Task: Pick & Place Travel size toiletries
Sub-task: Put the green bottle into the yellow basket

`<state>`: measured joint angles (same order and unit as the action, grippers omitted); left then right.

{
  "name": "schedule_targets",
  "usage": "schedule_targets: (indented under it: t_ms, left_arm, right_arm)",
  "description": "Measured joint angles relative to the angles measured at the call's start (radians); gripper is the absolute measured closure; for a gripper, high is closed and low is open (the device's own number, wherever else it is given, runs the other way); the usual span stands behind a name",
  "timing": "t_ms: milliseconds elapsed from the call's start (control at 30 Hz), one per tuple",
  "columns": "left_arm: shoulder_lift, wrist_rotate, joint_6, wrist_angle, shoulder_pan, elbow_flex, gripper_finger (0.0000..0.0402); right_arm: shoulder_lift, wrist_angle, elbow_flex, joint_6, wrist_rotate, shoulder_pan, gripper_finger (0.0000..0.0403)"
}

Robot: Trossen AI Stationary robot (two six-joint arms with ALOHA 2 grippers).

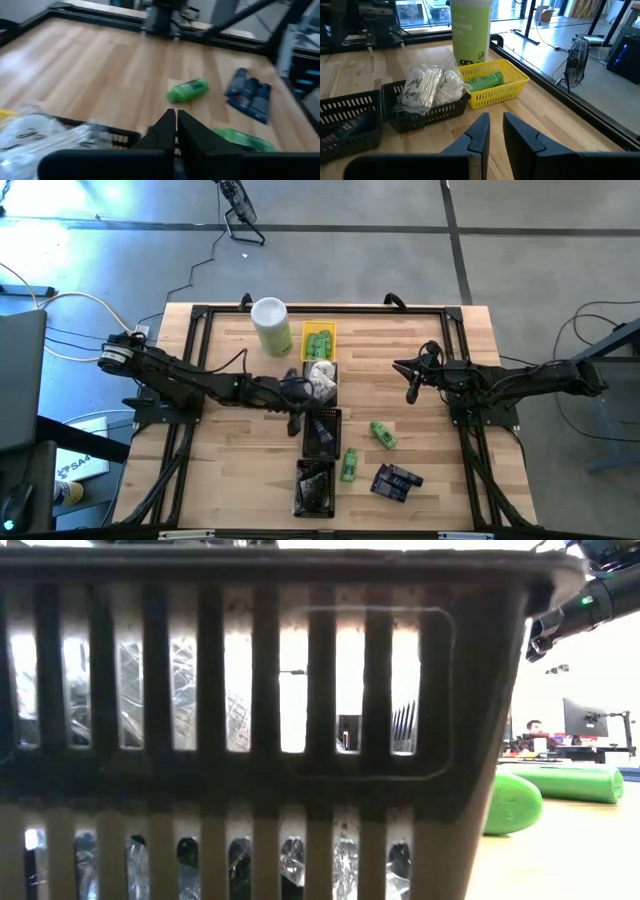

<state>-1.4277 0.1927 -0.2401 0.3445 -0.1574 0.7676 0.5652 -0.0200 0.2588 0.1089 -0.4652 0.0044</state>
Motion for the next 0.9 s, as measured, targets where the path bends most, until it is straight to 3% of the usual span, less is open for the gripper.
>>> schedule_targets:
  t_ms: [133, 567, 900]
  left_arm:
    - [-0.008, -0.045, -0.023, -0.03, -0.001, 0.0, 0.0378]
    - [-0.008, -0.045, -0.044, -0.094, 0.0, 0.0, 0.0378]
    - [-0.004, -0.023, 0.15, -0.085, 0.0, 0.0, 0.0378]
  right_arm:
    - [0.0, 0.0, 0.0, 0.0, 0.0, 0.0, 0.0357]
    - [0.0, -0.05, 0.0, -0.032, 0.0, 0.0, 0.0357]
    - [0.0, -0.06, 0.0, -0.023, 0.048, 0.0, 0.0357]
